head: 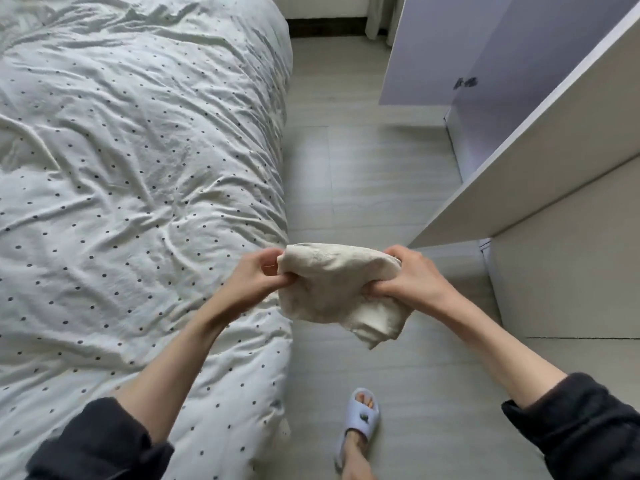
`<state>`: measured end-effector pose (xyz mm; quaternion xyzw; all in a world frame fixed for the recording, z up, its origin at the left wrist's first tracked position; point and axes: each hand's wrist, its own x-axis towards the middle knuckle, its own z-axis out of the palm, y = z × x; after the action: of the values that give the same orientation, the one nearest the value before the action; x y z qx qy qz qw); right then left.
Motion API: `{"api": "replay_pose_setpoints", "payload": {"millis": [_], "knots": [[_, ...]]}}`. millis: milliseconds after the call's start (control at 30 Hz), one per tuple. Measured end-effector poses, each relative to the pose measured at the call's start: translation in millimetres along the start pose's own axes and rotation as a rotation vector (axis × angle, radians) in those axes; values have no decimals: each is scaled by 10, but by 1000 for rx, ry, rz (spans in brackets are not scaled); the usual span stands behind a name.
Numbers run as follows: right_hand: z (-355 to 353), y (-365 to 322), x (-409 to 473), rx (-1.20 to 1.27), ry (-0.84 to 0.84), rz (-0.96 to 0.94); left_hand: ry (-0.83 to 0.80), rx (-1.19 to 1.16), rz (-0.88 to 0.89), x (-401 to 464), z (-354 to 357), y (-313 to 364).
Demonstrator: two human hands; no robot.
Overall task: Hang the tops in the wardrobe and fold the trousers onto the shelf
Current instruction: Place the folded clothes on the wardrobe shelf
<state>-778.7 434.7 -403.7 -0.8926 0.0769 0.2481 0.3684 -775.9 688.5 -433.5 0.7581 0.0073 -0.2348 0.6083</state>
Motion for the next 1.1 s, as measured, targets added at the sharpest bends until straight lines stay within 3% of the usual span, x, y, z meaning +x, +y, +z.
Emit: {"api": "replay_pose_setpoints", "payload": {"millis": [267,433,567,733,967,1100], "knots": [[-774,550,41,872,-267,295,1,-103,-247,494,538,616],[-990,515,184,1152,-370,340,18,-311,-361,739,493,763],[-1320,124,609,1129,-364,217,56,-451,-385,1060,221,963],[-1889,-613,1326,1029,-166,149,23,-577,-287,1785,-358,1511],[-2916,-1769,2450,852,148,58,-121,-343,-95,3317,-1275,2855],[-3723,-2209,2873,831,296,17,-218,-172,51,4180,-1456,3718]]}}
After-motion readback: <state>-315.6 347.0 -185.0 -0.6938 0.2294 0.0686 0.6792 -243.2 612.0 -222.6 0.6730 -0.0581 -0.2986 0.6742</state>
